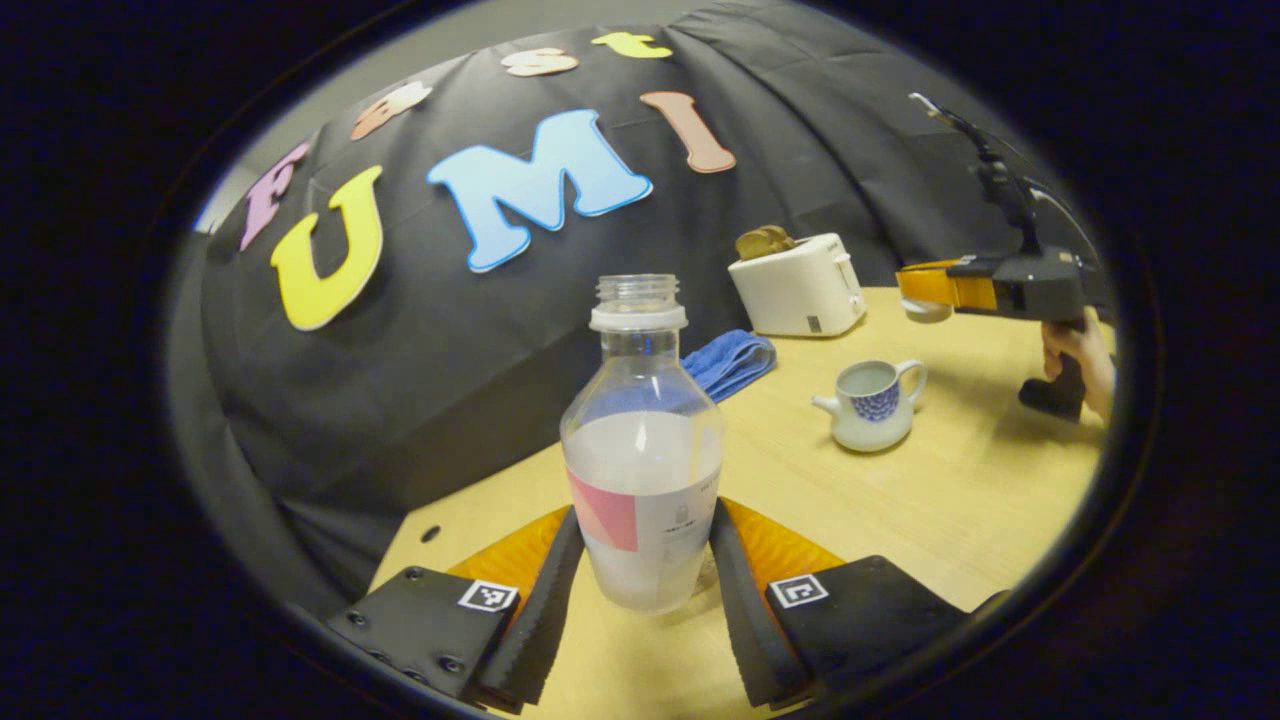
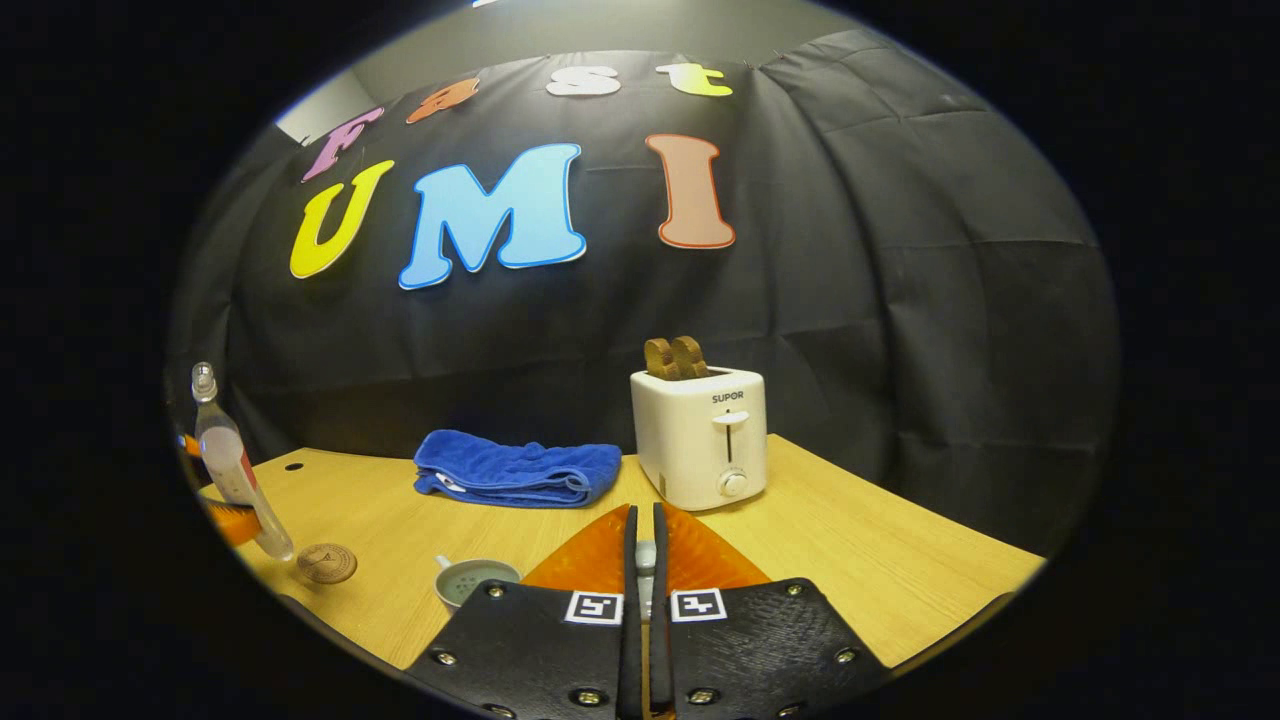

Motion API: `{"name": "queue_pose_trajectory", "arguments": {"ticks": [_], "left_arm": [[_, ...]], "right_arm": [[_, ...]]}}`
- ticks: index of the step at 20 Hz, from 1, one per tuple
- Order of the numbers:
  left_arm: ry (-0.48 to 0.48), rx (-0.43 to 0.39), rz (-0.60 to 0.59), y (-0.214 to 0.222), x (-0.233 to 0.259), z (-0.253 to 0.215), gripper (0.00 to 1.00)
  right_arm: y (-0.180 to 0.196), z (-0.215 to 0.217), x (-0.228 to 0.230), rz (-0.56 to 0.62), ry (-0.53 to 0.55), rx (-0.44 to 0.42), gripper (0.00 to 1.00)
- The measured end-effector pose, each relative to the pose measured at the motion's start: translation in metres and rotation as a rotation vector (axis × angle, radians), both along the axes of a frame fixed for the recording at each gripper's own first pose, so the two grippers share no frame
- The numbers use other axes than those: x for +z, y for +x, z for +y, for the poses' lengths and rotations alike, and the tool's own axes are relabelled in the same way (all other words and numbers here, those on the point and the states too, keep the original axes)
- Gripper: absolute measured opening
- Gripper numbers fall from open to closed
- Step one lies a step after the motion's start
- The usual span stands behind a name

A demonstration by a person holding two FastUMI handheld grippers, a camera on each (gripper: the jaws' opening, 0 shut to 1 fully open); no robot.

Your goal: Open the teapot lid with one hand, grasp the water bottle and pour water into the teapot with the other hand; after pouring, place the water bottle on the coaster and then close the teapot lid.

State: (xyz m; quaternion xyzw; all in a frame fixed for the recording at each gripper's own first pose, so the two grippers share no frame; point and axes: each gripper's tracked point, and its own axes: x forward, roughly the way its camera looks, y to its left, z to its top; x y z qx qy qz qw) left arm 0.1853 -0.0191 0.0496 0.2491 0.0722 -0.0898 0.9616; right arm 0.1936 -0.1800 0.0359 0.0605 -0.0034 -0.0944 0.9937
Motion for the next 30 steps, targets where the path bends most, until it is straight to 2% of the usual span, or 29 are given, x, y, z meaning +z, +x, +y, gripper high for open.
{"name": "queue_pose_trajectory", "arguments": {"ticks": [5,12,16,24,30], "left_arm": [[0.218,-0.041,0.041,0.033,-0.003,-0.018,0.8],[0.408,-0.132,0.132,0.051,-0.023,-0.076,0.8],[0.507,-0.169,0.162,0.061,-0.033,-0.1,0.8],[0.793,-0.172,0.168,0.058,-0.04,-0.106,0.8],[0.967,-0.218,0.166,0.049,-0.044,-0.114,0.8]], "right_arm": [[-0.005,-0.024,-0.001,0.01,0.007,-0.048,0.03],[-0.01,-0.045,-0.005,0.028,0.044,-0.08,0.03],[-0.015,-0.053,-0.003,0.027,0.019,-0.114,0.03],[-0.022,-0.07,-0.007,0.042,0.031,-0.163,0.03],[-0.019,-0.065,-0.009,0.049,0.013,-0.164,0.03]]}}
